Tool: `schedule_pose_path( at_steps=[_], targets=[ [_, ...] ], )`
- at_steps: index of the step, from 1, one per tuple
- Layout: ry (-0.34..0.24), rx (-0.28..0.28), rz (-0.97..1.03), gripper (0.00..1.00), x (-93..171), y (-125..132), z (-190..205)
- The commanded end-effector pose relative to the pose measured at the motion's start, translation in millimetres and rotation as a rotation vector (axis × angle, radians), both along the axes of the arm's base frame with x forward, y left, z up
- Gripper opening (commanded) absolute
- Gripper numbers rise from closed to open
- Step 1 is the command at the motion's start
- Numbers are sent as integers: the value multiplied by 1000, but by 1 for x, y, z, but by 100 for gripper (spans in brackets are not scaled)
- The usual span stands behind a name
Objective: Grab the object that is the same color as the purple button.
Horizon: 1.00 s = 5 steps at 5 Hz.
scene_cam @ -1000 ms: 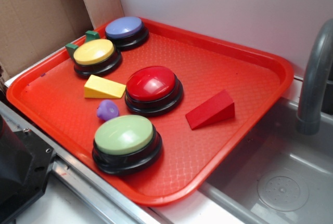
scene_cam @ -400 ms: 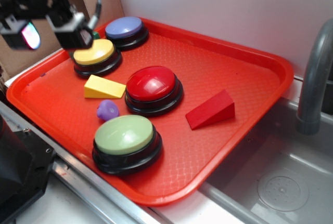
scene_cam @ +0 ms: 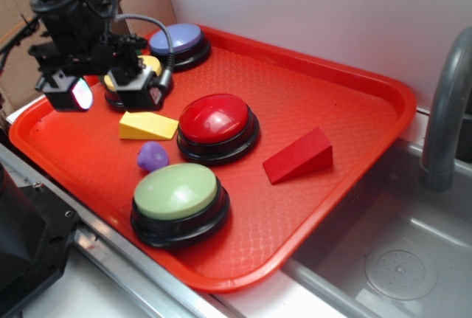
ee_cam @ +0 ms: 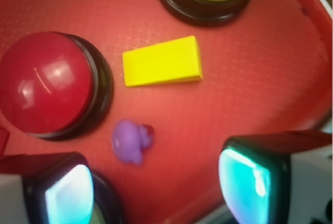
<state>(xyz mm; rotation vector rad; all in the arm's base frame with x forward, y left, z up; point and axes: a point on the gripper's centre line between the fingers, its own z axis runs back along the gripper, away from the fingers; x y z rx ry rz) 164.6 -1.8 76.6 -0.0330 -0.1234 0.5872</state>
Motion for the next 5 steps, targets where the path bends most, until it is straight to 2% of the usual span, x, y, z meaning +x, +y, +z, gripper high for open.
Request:
schedule_pose_path(
  at_steps=[1,3,4,5],
  targets=[
    [1,-56,-37,100,11,4,-28],
    [50,-123,-77,100,14,1,-48],
    [51,-132,-96,100,14,-1,-54],
    [47,-130,-92,74,13,-4,-56]
  ],
)
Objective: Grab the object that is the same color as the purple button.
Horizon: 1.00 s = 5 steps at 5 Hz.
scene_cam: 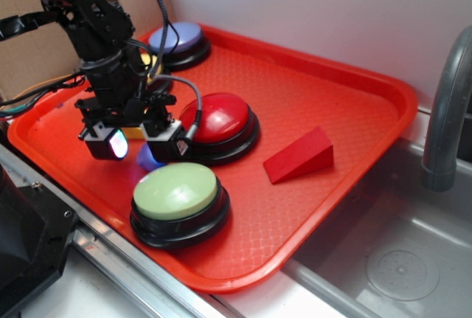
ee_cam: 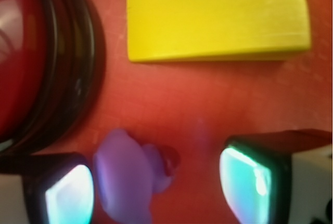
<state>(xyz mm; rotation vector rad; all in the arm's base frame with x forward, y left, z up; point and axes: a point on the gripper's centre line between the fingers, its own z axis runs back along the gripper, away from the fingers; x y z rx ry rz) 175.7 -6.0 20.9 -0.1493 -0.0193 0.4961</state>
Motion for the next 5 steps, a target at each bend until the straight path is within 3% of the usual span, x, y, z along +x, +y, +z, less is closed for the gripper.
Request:
schedule_pose_path(
  at_steps=[1,2,3,4,5],
  targets=[
    [-29,-14,15,22,0,0,1],
    [-25,-50,13,13,0,0,6],
    [-98,5,9,7,5,9,30],
    [-170,213,70,0,11,23,72],
    [-170,281,114,0,14,36,99]
  ],
)
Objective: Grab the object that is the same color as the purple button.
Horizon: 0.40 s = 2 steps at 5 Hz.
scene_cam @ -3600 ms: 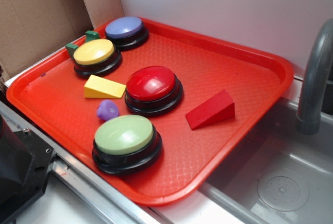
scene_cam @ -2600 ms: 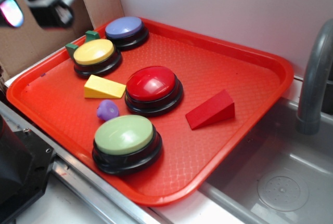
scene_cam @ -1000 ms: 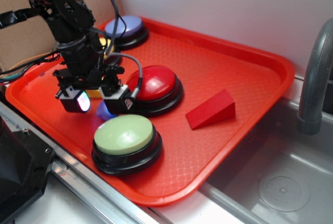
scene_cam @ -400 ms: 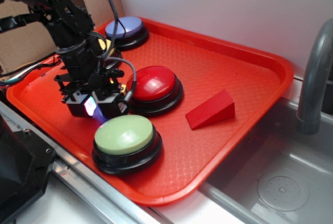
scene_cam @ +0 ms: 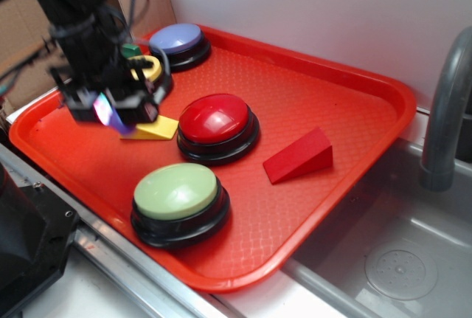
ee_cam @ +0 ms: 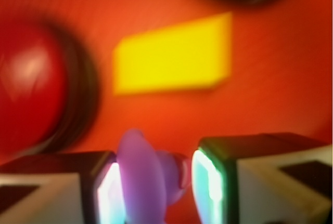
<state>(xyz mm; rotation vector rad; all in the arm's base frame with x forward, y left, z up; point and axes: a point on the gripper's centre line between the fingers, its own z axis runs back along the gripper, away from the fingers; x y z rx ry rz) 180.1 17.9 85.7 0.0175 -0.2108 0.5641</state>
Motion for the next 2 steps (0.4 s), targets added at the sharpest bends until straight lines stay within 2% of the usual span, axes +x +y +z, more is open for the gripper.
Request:
schedule_pose_path(
  at_steps=[1,2],
  targets=[
    [-7,148,56,0,12,31,64],
    [44,140,65,0,16,40,72]
  ],
)
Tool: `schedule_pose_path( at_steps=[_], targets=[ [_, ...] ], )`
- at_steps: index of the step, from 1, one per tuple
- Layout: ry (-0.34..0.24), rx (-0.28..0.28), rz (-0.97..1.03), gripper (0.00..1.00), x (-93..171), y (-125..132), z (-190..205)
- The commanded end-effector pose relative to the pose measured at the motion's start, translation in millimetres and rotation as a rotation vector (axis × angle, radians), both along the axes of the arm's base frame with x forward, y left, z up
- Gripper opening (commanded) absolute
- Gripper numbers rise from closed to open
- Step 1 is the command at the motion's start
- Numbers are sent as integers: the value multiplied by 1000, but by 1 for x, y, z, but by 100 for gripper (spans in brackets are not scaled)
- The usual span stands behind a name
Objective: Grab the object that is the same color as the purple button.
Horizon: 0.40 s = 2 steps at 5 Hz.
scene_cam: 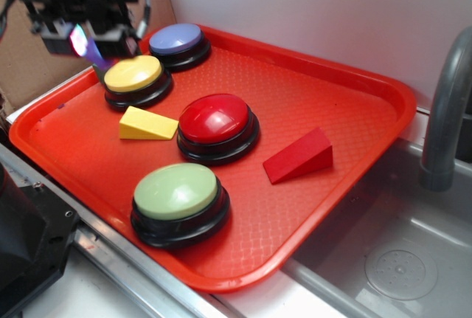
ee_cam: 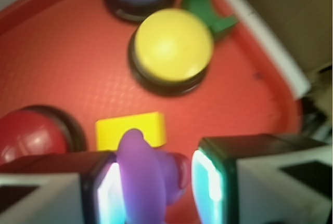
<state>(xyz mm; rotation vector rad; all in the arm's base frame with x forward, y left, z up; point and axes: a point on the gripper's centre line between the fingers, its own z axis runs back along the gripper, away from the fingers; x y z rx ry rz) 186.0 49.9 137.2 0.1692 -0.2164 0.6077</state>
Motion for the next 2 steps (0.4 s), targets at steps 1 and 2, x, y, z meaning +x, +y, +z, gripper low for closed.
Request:
schedule_pose_path(
  at_steps=[1,2],
  targets=[
    [7,-40,22,0,10,13,22],
    [-6,-61,22,0,9,15,23]
  ],
)
